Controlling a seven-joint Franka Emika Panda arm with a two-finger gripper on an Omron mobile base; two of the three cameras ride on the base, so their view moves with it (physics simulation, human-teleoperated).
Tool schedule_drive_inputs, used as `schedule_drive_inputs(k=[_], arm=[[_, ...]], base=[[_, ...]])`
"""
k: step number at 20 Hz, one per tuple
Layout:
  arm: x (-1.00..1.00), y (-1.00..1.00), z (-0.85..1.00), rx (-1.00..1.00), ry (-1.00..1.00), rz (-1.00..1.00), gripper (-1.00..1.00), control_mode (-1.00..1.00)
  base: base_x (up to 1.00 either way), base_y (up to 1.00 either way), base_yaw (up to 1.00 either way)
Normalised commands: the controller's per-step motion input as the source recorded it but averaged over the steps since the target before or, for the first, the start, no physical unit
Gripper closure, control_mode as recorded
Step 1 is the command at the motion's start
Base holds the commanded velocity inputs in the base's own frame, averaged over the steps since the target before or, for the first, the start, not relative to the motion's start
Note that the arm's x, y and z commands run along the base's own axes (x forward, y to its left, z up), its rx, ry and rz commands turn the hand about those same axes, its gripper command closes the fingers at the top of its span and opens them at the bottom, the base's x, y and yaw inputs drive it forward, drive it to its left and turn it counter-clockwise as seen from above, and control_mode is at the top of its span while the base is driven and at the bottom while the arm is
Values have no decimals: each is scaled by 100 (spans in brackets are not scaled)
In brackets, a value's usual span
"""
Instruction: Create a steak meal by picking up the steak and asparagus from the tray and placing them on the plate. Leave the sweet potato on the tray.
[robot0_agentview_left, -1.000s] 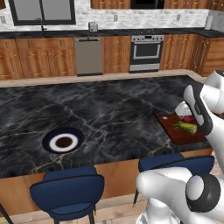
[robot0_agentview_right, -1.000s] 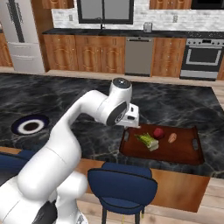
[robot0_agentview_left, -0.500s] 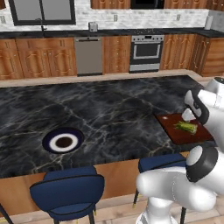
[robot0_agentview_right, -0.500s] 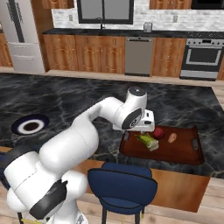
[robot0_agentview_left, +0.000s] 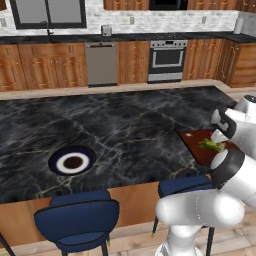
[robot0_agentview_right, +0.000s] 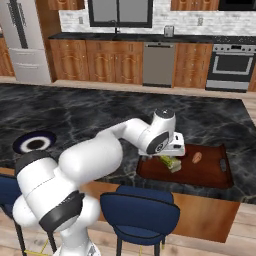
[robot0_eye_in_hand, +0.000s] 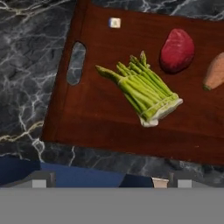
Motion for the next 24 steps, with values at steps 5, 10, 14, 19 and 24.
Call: schedule_drive_inputs(k=[5, 10, 14, 19, 24], arm=[[46, 0, -5, 0, 0, 8, -100, -100], [54, 0, -42, -10, 7, 15, -100, -100], [58, -3, -28, -9, 6, 13, -100, -100], [50, -9, -29, -8, 7, 10, -100, -100], [28, -11, -14, -10, 6, 11, -100, -100]], base=[[0, 0, 0], [0, 0, 0], [0, 0, 0], [0, 0, 0], [0, 0, 0]])
